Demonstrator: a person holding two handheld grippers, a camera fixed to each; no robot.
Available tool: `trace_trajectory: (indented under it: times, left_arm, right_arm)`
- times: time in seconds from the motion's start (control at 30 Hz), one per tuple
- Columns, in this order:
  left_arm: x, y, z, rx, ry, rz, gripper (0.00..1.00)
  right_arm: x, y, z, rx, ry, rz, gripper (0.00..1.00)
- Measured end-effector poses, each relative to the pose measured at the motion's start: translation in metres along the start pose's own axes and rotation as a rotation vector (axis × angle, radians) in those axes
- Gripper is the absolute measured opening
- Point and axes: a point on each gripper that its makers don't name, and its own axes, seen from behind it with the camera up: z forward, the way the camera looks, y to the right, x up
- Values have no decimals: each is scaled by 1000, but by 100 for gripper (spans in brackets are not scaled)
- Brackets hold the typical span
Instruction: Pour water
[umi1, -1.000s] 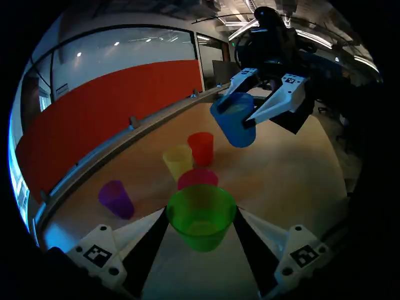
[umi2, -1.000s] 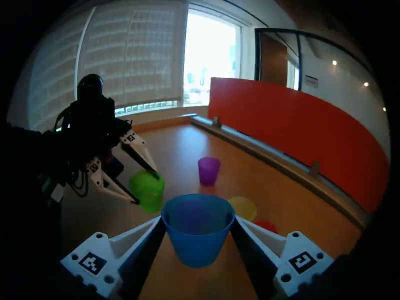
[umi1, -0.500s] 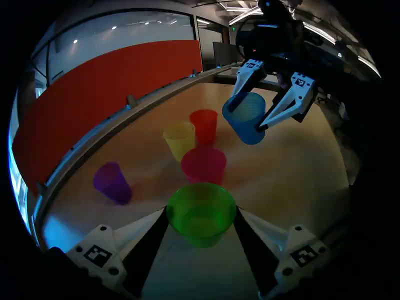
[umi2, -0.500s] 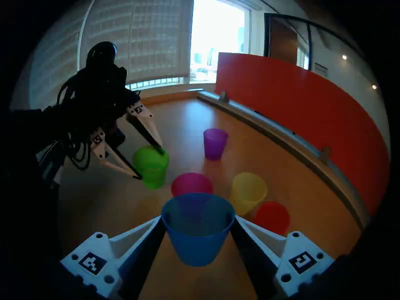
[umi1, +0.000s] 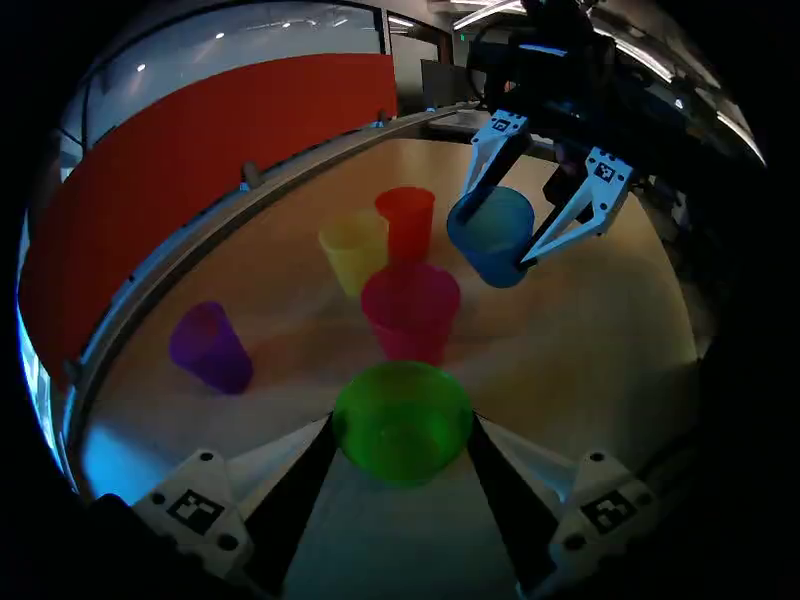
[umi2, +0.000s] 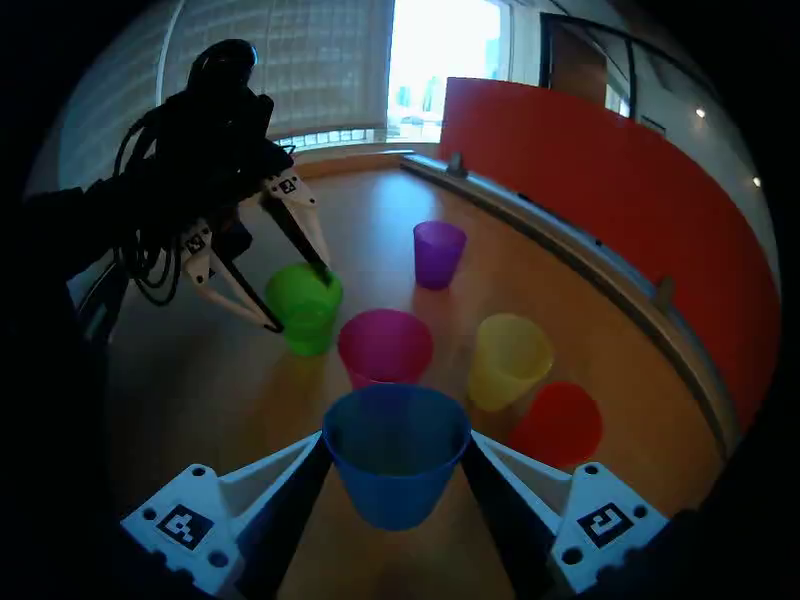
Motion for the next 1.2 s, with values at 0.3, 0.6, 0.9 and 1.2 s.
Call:
trace_trajectory:
  times: [0.3, 0.6, 0.9, 1.2]
  left_arm:
    - [-2, -2, 3, -9, 13, -19, 88]
    - [-8, -1, 0, -15, 31, -34, 88]
    - [-11, -1, -1, -26, 31, -47, 89]
    - [-13, -2, -2, -31, 28, -64, 98]
  right_arm:
    - [-5, -2, 8, 10, -7, 10, 91]
    - [-12, -3, 17, 11, -17, 16, 90]
    - [-16, -5, 25, 13, -24, 18, 90]
    - [-19, -5, 30, 11, -21, 28, 90]
